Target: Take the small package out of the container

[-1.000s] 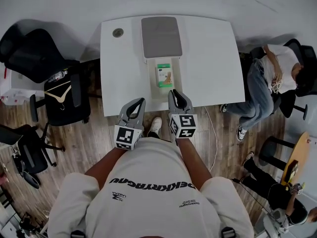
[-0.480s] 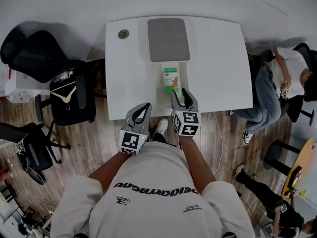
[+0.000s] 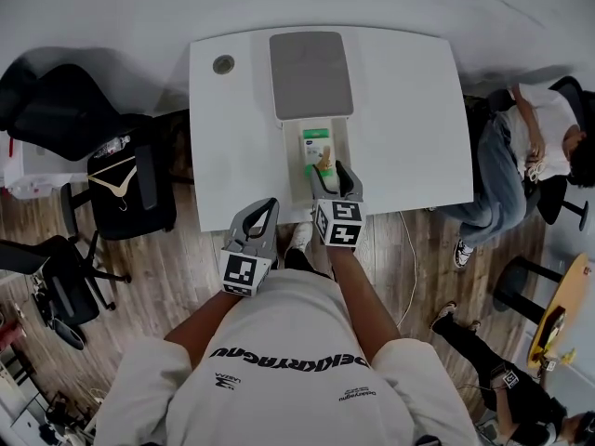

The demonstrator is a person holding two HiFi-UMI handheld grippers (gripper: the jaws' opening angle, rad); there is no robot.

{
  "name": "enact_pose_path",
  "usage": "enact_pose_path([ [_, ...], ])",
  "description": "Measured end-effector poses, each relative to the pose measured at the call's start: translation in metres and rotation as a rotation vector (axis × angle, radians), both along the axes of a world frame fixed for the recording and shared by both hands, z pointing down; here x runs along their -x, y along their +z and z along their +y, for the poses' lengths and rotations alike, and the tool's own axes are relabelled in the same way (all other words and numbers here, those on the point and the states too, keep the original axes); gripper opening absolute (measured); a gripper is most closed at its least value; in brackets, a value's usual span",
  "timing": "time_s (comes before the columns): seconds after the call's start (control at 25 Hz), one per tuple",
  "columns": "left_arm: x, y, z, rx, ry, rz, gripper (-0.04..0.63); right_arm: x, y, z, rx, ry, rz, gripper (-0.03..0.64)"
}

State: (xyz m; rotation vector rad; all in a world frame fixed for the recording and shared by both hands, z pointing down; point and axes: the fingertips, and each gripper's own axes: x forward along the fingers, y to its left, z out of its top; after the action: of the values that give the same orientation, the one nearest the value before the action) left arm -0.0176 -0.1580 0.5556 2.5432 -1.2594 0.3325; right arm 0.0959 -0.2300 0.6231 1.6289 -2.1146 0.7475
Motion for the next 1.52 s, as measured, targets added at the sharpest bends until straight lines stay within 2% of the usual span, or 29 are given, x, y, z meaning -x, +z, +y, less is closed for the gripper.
enact_pose_path([
  [0.48,0.003,0.009,-0.004,0.028,-0.013,0.004,0.003,0.003,0.032,-0.015,0.097,-0.001,0.046,0.302],
  [1.52,0.011,0.022,-0.006,0.059,-0.044,-0.01,0.003,0.007,0.083,-0.031,0.286,-0.019,0.14,0.342],
])
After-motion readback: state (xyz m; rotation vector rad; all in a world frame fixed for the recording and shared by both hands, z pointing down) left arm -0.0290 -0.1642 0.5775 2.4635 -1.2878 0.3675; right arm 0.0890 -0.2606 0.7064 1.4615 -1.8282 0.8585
